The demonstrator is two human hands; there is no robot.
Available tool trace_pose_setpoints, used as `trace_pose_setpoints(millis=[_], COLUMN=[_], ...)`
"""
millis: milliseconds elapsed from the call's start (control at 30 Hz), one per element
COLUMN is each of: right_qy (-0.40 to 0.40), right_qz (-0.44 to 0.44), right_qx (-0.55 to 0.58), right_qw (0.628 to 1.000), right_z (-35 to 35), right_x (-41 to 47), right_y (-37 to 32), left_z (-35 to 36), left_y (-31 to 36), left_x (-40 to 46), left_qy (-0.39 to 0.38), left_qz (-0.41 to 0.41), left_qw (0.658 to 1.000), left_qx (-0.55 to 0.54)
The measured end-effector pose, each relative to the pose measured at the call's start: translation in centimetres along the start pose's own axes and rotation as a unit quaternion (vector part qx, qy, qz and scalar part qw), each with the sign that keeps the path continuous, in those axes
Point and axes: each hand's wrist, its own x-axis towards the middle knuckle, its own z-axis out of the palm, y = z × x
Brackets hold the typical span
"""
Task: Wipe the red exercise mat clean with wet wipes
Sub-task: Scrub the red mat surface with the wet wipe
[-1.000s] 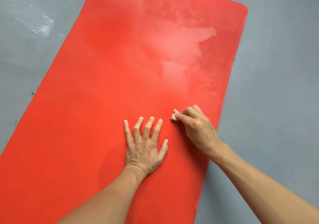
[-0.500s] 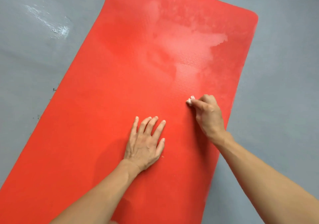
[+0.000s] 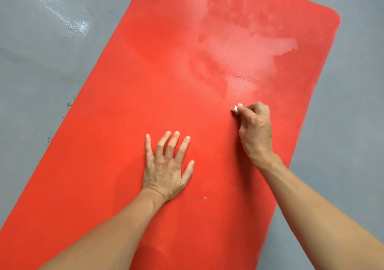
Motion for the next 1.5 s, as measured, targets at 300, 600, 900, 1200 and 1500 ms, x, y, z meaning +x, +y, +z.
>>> trace_pose_setpoints(millis=[300,600,900,1200,1500], right_qy=[-0.151,-0.075,-0.042,-0.231,-0.090], right_qz=[-0.240,-0.081,-0.060,-0.252,-0.090], right_qx=[0.043,0.072,0.046,0.116,0.084], right_qw=[0.958,0.991,0.996,0.932,0.988], right_z=[1.2,4.3,4.1,4.6,6.6], right_x=[-3.9,-3.4,2.2,-1.0,2.0], right_y=[-4.4,-9.2,-6.1,-9.1,-9.9], left_z=[-0.3,0.1,-0.3,-0.1,-0.1], left_y=[-0.3,-4.6,-4.2,-4.2,-4.3], left_x=[0.0,1.5,1.7,1.7,1.6], left_qy=[0.011,0.058,0.057,0.049,0.025], left_qz=[0.007,-0.042,-0.058,-0.120,-0.102], left_qw=[1.000,0.997,0.996,0.989,0.994], left_qx=[-0.008,-0.017,-0.038,-0.071,-0.035])
